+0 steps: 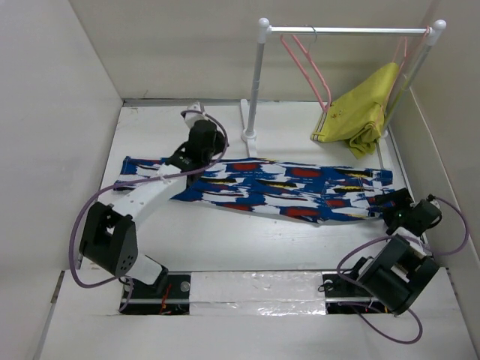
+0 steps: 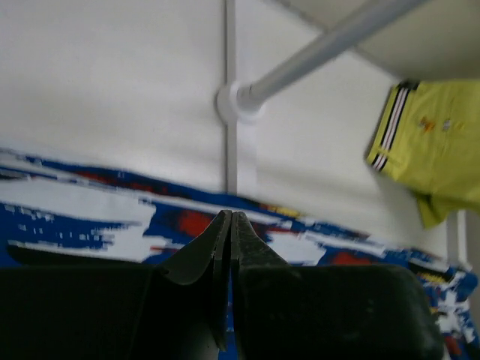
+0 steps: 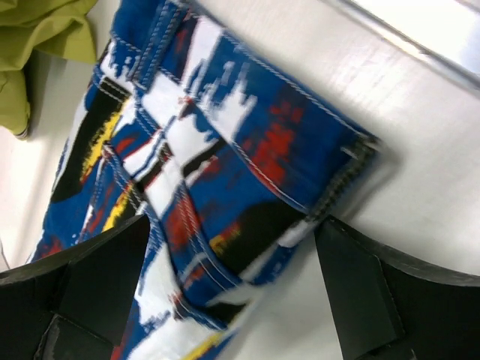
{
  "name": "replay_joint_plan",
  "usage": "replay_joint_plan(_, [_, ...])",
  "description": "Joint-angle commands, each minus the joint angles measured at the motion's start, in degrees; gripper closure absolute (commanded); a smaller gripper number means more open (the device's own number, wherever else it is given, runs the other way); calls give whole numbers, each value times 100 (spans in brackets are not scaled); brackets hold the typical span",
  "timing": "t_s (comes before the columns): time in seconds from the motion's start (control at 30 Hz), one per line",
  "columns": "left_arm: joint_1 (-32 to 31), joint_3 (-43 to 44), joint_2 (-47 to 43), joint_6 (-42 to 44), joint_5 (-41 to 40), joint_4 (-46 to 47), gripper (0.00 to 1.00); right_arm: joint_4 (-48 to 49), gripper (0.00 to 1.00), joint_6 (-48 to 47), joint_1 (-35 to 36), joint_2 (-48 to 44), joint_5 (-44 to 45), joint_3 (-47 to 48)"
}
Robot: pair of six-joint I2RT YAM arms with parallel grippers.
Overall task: Place the trousers on the hanger
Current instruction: Fold the trousers at the center of the board.
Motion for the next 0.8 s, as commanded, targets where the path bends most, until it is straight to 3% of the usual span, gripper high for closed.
replay_joint_plan(0.0, [-321,-697,-196,-138,-9,646,100,597,5,424,264,372,274,191])
replay_joint_plan(0.1, [-910,-1032,-188,-156,-491,691,100,730,23,600,449,486,449,235])
replay_joint_plan(0.17, [-1278,-1338,-196,-200,-703,813,100,852,55,644,519,452,573,218])
replay_joint_plan(0.23, [-1438,-1541,-205,-243,-880,867,100,1326,99,767,519,233,355,60])
replay_joint_plan(0.3, [-1596,-1831,-231,-252,-959,963,100,1566,100,698,939,-486,309,-125])
replay_joint_plan(0.5, [-1930,-2676,-495,-261,-889,1561,100,-480,100,-768,3012,-2174,634,823])
replay_joint_plan(0.6, [-1930,-2860,-381,-226,-836,1737,100,-1463,100,-998,4137,-2466,792,1157])
replay_joint_plan(0.77, [-1930,-3080,-135,-296,-766,1869,100,-1933,100,-832,6015,-2721,1029,1622])
